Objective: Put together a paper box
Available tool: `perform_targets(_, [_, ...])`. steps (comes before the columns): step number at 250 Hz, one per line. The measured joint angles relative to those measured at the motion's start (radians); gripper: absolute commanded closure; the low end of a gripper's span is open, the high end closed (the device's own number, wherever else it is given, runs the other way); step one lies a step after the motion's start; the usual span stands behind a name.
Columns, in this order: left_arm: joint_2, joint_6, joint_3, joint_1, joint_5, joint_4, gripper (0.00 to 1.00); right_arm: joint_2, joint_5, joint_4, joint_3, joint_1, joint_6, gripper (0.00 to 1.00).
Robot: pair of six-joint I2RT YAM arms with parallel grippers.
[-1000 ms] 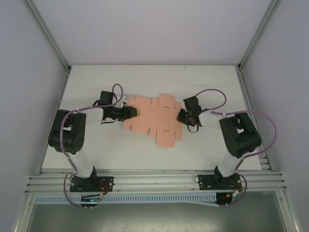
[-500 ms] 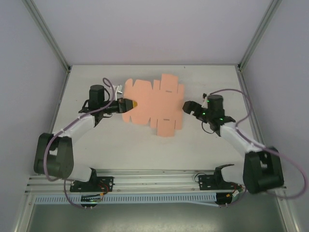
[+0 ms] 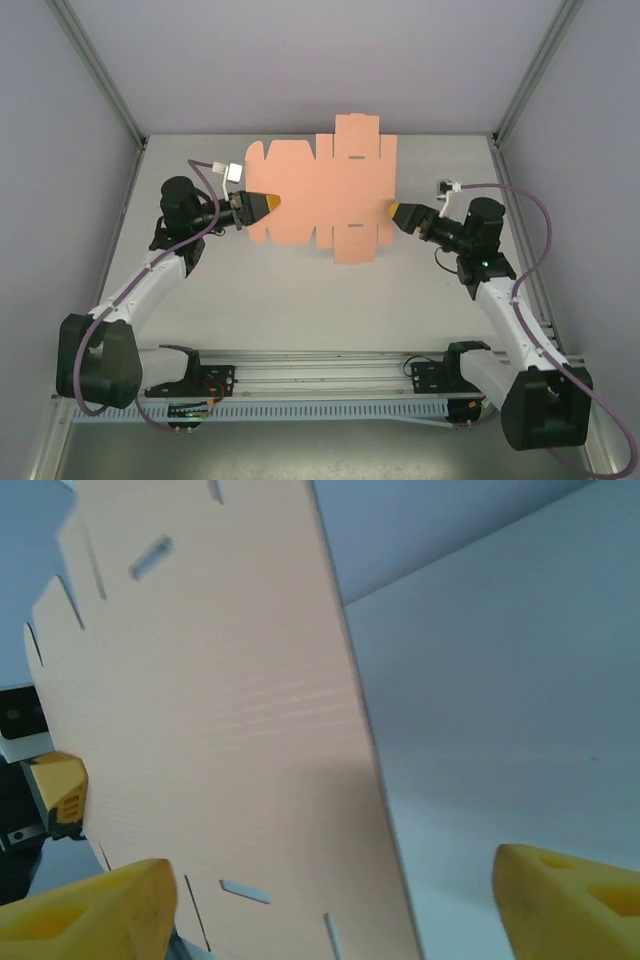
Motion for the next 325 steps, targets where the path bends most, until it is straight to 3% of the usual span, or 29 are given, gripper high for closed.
perform_targets(30, [-0.017, -0.017, -0.009, 0.000, -0.001, 0.023, 1.00, 0.077, -0.056, 0.053, 0.003, 0.001, 0.020, 0.42])
perform_targets(66, [-0.018, -0.030, -0.016, 0.000, -0.001, 0.045, 1.00, 0.144, -0.107, 0.119, 0.016, 0.006, 0.066, 0.51])
perform_targets(84, [-0.018, -0.034, -0.019, 0.000, -0.001, 0.050, 1.00, 0.162, -0.130, 0.153, 0.023, 0.012, 0.084, 0.66])
perform_targets(128, [-0.014, -0.034, -0.021, 0.008, -0.009, 0.051, 1.00, 0.169, -0.146, 0.163, 0.050, 0.021, 0.076, 0.89])
perform_targets(140, [-0.010, -0.033, -0.021, 0.010, -0.018, 0.048, 1.00, 0.166, -0.142, 0.141, 0.064, 0.024, 0.061, 1.00])
perform_targets(181, [0.000, 0.005, -0.020, 0.014, -0.111, -0.035, 1.00, 0.129, 0.027, -0.110, 0.185, 0.101, -0.100, 1.00])
perform_targets(225, [0.035, 0.037, -0.031, 0.014, -0.236, -0.102, 1.00, 0.123, 0.339, -0.390, 0.375, 0.313, -0.275, 1.00])
perform_targets(286, [0.109, 0.047, -0.035, -0.008, -0.300, -0.146, 1.00, 0.242, 0.667, -0.589, 0.540, 0.527, -0.408, 1.00])
perform_targets(325, [0.131, 0.055, -0.048, -0.017, -0.315, -0.170, 0.54, 0.333, 0.836, -0.650, 0.605, 0.598, -0.455, 1.00])
